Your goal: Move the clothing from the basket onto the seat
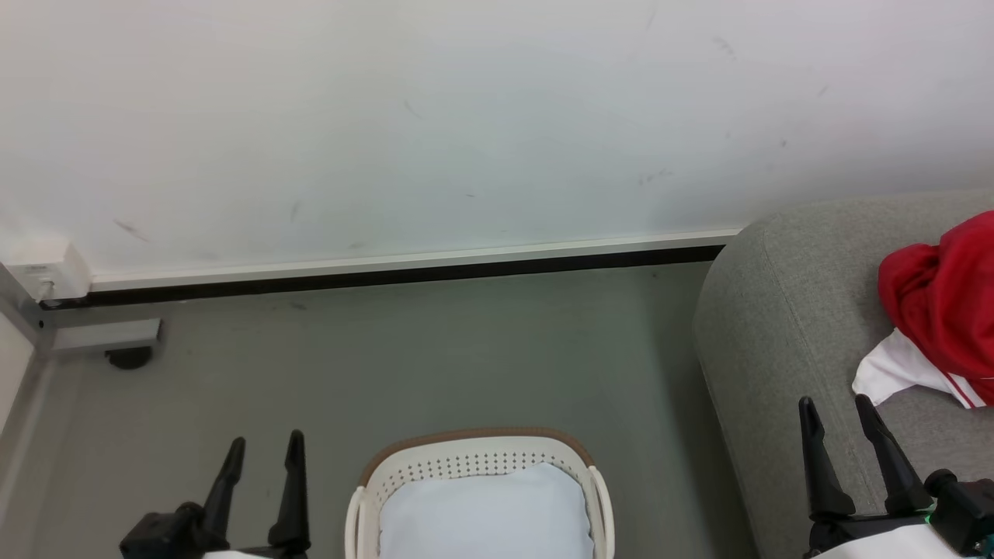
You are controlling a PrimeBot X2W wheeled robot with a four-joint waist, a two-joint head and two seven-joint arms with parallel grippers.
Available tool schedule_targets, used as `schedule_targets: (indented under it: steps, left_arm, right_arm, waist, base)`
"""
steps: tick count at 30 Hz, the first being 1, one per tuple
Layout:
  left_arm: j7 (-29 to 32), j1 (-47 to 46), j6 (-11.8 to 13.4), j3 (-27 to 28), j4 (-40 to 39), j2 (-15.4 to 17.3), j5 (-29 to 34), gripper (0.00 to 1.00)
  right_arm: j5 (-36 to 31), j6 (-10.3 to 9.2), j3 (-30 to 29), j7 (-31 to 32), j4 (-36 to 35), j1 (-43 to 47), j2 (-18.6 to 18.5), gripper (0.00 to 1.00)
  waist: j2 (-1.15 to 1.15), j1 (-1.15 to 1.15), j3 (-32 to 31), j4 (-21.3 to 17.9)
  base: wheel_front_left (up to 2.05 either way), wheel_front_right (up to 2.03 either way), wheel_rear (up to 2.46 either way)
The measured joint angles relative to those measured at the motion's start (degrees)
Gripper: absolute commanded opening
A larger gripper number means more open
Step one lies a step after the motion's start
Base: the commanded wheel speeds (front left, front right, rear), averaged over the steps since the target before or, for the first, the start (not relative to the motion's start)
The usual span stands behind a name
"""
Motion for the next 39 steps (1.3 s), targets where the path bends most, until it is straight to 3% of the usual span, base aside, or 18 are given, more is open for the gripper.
schedule_targets:
  steps: [11, 29, 30, 34, 39]
  left_arm:
    - [0.0, 0.27, -1.9, 1.98, 1.68, -1.1, 1.79, 1.0]
    - [0.0, 0.02, -2.29, 1.81, 2.22, -1.23, 1.87, 1.0]
    - [0.0, 0.07, -2.37, 1.76, 2.45, -1.25, 1.48, 0.0]
    - [0.04, 1.08, -2.42, 1.52, 4.43, -1.65, 1.45, 0.0]
    - [1.79, 1.18, -2.43, 1.94, 5.09, -1.75, -2.94, 0.0]
  right_arm:
    - [-2.0, 0.0, 1.29, 0.0, 0.96, -0.22, 1.9, 1.0]
    - [-1.57, 0.0, 2.2, 0.0, 1.42, -0.62, 2.35, 1.0]
    - [-1.57, 0.0, 2.31, 0.01, 1.58, -0.55, 2.4, 0.0]
    - [-1.55, 0.0, 2.58, 0.16, 3.32, 0.88, 2.67, 0.0]
    - [2.67, 0.0, 2.01, 1.45, 3.58, 1.37, 2.76, 0.0]
  waist:
    - [0.0, 0.0, 0.1, -0.11]
    - [0.0, 0.01, -0.05, -0.05]
    - [0.0, 0.01, -0.06, -0.06]
    - [0.0, 0.01, -0.06, -0.05]
    - [0.0, 0.01, -0.09, 0.2]
  base:
    - [0.0, 0.0, 0.0]
    - [0.0, 0.0, 0.0]
    - [0.0, 0.0, 0.0]
    - [0.0, 0.0, 0.0]
    - [0.0, 0.0, 0.0]
